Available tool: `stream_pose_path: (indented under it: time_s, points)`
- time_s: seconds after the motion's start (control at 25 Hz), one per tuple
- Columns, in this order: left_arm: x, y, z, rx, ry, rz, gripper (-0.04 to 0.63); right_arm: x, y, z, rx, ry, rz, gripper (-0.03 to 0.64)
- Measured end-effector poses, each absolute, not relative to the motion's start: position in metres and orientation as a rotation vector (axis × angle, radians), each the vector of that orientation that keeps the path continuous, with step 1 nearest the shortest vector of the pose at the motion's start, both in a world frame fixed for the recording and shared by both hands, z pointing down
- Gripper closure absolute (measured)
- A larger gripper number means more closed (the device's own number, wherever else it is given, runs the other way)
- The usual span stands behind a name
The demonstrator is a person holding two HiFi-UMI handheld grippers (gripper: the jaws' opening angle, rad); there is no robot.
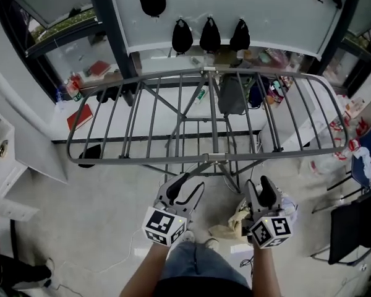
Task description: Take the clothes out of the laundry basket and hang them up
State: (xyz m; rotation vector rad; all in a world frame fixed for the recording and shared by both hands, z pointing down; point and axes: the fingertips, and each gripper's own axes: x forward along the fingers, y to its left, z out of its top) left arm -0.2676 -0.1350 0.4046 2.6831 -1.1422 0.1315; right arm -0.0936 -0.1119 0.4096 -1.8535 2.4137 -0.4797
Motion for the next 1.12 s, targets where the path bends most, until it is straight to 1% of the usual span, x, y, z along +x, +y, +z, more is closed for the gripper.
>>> stream_pose_path:
  time_s: [0.2, 0.4, 0.72, 0.96, 1.12]
  points:
    - [-0.23, -0.138, 0.406, 2.729, -1.033, 0.151, 0.398, -0.062, -0.101, 0.408, -1.936, 2.339, -0.466, 0.416]
    - [-0.168, -0.128, 0.414, 2.793, -0.835, 0.187, 0.397, -0.005, -0.069, 0.414, -2.092, 2.181, -0.466, 0.416]
    - [-0.057, -0.09, 0.442, 2.849, -0.462, 0.288, 0.398, 0.089, 0.016, 0.438, -2.358, 1.854, -0.511, 0.416]
    - [0.001, -0.061, 0.467, 2.868, -0.264, 0.38, 0.398, 0.13, 0.066, 0.462, -2.472, 1.668, -0.58, 0.416]
    - [0.024, -0.046, 0.502, 2.855, -0.156, 0.481, 0.398, 0.139, 0.084, 0.493, -2.512, 1.567, -0.668, 0.417]
